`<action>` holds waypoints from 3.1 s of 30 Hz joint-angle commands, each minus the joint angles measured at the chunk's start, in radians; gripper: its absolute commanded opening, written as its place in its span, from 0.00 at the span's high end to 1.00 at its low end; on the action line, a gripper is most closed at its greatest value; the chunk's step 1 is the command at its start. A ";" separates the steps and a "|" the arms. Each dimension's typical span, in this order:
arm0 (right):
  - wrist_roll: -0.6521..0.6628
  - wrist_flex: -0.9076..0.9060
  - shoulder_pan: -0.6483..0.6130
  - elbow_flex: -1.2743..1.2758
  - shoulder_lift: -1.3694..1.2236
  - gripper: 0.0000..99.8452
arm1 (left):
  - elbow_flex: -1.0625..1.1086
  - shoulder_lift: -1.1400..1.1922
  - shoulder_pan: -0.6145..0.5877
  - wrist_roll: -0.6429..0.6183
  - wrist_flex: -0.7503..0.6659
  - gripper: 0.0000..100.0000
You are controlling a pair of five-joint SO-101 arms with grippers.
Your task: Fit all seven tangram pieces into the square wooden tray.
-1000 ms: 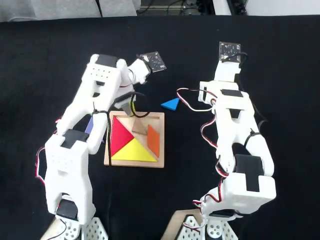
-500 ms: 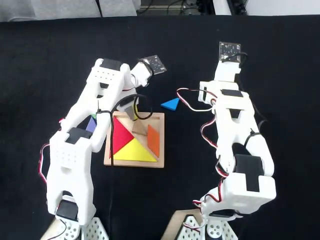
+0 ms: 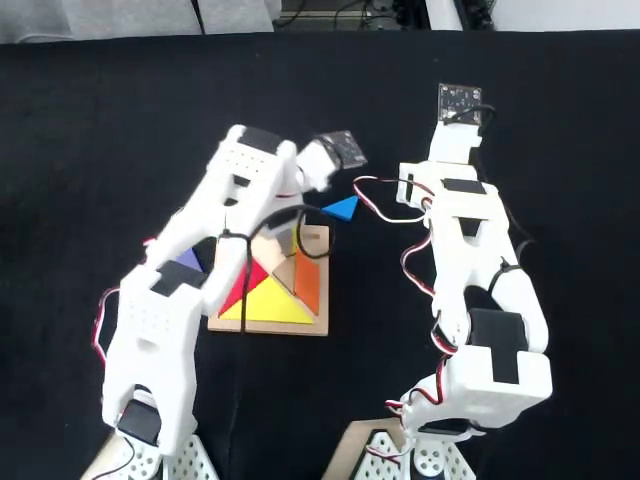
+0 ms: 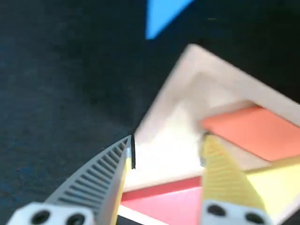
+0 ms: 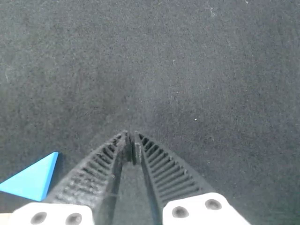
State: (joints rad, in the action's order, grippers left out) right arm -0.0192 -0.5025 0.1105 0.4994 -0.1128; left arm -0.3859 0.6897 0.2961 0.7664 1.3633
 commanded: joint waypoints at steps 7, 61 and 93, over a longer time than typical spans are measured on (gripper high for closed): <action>0.011 0.018 -0.015 -0.035 0.008 0.98 | -0.008 -0.011 0.053 0.000 0.135 0.85; 0.011 0.020 -0.015 -0.035 0.008 0.98 | 0.532 -0.500 0.074 -0.258 -0.249 0.85; 0.308 0.012 -0.180 0.018 0.007 0.98 | 1.623 -1.373 -0.587 -0.730 -1.123 0.85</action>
State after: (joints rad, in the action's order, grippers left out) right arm 0.1987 -0.5025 -0.0245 0.5102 -0.1128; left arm 1.1193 -0.6176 -0.2071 0.0453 0.4826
